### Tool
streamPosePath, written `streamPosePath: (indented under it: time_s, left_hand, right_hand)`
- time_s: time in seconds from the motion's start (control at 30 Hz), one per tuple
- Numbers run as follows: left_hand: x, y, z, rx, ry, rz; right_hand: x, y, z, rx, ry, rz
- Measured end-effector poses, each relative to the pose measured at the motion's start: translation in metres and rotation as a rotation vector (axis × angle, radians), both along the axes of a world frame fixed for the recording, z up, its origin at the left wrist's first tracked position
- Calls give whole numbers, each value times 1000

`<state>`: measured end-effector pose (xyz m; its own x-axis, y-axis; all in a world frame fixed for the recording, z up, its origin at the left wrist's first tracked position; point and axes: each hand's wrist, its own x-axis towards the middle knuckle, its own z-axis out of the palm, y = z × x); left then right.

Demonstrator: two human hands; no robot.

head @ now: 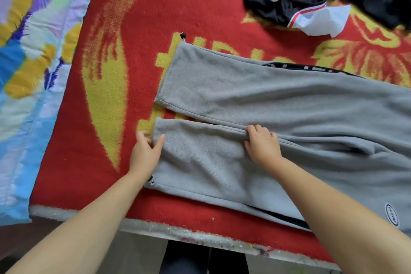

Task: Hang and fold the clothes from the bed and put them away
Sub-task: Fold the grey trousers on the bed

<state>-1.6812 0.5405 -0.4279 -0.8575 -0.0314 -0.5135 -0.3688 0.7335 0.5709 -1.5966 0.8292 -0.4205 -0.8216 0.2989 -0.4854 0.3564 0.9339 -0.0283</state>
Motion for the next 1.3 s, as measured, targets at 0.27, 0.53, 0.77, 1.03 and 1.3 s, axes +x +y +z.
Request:
streamPosePath:
  time_s: [0.27, 0.53, 0.77, 1.03, 1.3]
  left_hand:
    - [48, -36, -6, -402, -32, -211]
    - [-92, 37, 14, -259, 504, -563]
    - [-206, 184, 2, -532, 441, -1222]
    - [-201, 182, 3, -537, 559, -1252]
    - [-179, 131, 90, -169, 862, -1219]
  right_hand:
    - [-5, 11, 0, -72, 26, -63]
    - [-53, 74, 19, -178, 286, -145]
    - [-127, 166, 22, -23, 58, -243]
    - [-122, 185, 15, 310, -16, 56]
    - [-65, 191, 98, 121, 296, 122]
